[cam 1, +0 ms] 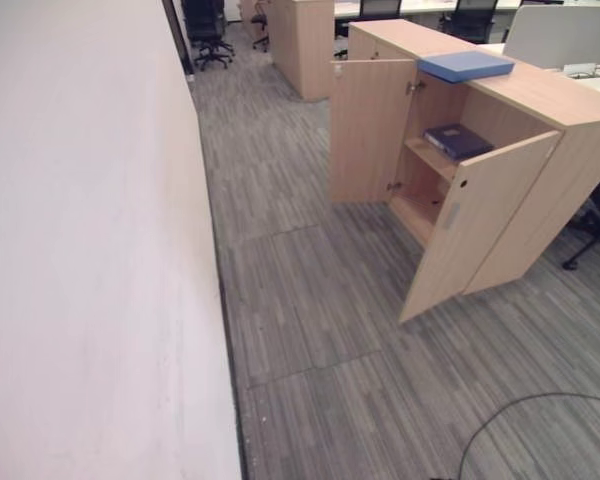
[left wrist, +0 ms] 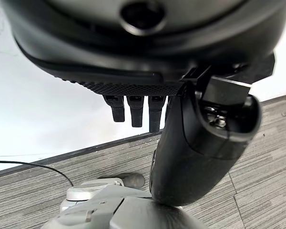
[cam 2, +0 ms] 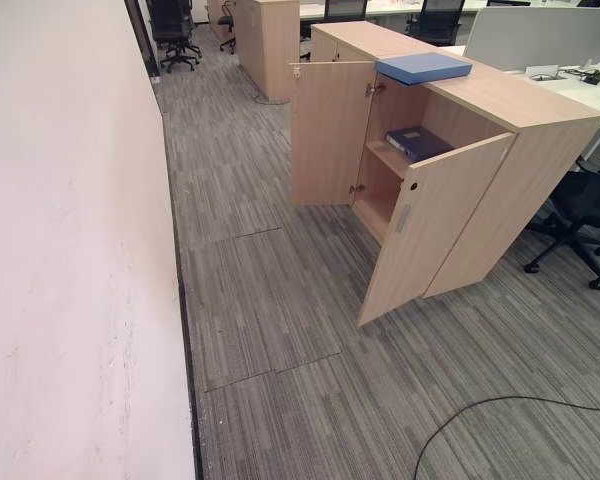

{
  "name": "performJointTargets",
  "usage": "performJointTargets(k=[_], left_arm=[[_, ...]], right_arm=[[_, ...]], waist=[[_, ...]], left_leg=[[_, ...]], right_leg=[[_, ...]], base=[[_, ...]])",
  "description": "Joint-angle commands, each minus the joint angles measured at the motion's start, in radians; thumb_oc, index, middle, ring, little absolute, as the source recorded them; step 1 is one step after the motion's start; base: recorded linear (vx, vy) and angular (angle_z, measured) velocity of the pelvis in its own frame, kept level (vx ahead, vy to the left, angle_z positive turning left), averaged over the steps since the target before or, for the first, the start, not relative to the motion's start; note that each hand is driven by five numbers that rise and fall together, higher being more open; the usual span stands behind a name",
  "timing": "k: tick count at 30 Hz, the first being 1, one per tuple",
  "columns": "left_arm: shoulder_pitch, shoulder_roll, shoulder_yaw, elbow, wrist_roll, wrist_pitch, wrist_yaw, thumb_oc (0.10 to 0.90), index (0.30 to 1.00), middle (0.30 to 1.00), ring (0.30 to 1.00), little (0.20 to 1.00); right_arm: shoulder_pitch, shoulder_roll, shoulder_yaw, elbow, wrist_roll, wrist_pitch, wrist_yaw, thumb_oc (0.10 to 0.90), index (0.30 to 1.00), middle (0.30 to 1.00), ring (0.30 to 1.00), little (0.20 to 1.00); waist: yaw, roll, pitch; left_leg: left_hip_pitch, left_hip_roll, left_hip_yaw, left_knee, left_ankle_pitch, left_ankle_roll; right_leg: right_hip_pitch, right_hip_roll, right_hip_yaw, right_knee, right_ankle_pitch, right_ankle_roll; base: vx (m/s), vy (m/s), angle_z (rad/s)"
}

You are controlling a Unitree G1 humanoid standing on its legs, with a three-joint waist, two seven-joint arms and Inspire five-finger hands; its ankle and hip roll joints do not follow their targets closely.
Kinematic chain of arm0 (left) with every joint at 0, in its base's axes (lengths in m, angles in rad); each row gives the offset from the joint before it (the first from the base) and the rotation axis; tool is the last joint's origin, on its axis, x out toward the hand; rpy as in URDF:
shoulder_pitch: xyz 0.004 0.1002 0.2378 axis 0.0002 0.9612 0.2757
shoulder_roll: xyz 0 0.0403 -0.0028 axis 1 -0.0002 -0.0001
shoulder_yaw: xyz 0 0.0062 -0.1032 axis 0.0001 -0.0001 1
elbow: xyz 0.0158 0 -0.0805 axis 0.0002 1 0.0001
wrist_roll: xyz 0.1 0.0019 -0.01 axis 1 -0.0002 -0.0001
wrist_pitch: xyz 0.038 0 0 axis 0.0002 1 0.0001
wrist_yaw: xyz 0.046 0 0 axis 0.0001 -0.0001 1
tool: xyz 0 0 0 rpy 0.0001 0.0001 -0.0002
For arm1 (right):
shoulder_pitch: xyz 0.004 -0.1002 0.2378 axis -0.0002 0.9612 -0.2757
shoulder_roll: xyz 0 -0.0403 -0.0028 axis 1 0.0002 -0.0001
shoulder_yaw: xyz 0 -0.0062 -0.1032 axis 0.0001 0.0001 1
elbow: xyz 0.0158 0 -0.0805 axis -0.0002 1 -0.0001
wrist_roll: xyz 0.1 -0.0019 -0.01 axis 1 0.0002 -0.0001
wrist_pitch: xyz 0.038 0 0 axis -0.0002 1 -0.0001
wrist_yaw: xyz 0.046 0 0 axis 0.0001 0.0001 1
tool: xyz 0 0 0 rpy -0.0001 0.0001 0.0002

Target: Put the empty folder in the office cabinet

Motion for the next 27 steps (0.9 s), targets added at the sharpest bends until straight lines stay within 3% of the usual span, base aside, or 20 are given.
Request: performJointTargets(k=[1, 5, 6, 9, 16, 27], left_arm=[[-0.011, 0.016, -0.010, 0.107, 0.052, 0.020, -0.034, 0.800, 0.900, 0.900, 0.900, 0.900], [-0.008, 0.017, -0.001, 0.122, 0.059, 0.028, -0.027, 0.800, 0.900, 0.900, 0.900, 0.900], [-0.012, 0.009, 0.004, 0.104, 0.045, 0.032, 0.049, 0.800, 0.900, 0.900, 0.900, 0.900], [-0.021, 0.006, -0.002, 0.097, 0.037, 0.026, 0.078, 0.800, 0.900, 0.900, 0.900, 0.900], [-0.023, 0.000, 0.005, 0.105, 0.008, 0.018, 0.090, 0.800, 0.900, 0.900, 0.900, 0.900], [-0.026, 0.008, 0.021, 0.111, -0.020, 0.022, 0.085, 0.800, 0.900, 0.900, 0.900, 0.900]], right_arm=[[-0.044, -0.009, 0.002, 0.052, -0.007, -0.003, 0.015, 0.800, 0.900, 0.900, 0.900, 0.900], [-0.039, -0.015, -0.023, 0.040, -0.026, -0.022, -0.044, 0.800, 0.900, 0.900, 0.900, 0.900], [-0.047, -0.007, -0.028, -0.009, -0.106, -0.046, -0.214, 0.800, 0.900, 0.900, 0.900, 0.900], [-0.055, 0.010, -0.033, -0.020, -0.079, -0.050, -0.241, 0.800, 0.900, 0.900, 0.900, 0.900], [-0.046, 0.028, -0.041, 0.019, -0.017, -0.046, -0.224, 0.800, 0.900, 0.900, 0.900, 0.900], [-0.041, 0.023, -0.004, 0.039, -0.059, -0.019, -0.184, 0.800, 0.900, 0.900, 0.900, 0.900]], waist=[[0.005, -0.027, -0.003], [-0.001, -0.024, -0.007], [-0.003, -0.017, -0.004], [-0.005, -0.016, 0.002], [-0.006, -0.015, 0.000], [-0.009, -0.018, 0.010]], left_leg=[[0.052, 0.034, 0.046, -0.008, -0.095, -0.064], [0.055, 0.034, 0.052, -0.008, -0.098, -0.064], [0.058, 0.035, 0.053, -0.008, -0.099, -0.063], [0.057, 0.036, 0.052, -0.008, -0.097, -0.063], [0.061, 0.038, 0.051, -0.008, -0.098, -0.067], [0.055, 0.049, 0.040, -0.008, -0.093, -0.073]], right_leg=[[-0.029, -0.106, -0.007, -0.055, 0.133, 0.116], [-0.028, -0.104, -0.003, -0.055, 0.131, 0.116], [-0.029, -0.102, -0.002, -0.055, 0.131, 0.117], [-0.031, -0.102, -0.001, -0.055, 0.132, 0.117], [-0.026, -0.101, -0.001, -0.055, 0.129, 0.114], [-0.026, -0.093, -0.004, -0.051, 0.124, 0.106]], base=[[0.00, 0.000, 0.00], [0.02, 0.011, -0.04], [0.00, 0.004, -0.05], [-0.01, 0.002, -0.05], [0.00, 0.000, 0.00], [0.01, -0.030, -0.01]])
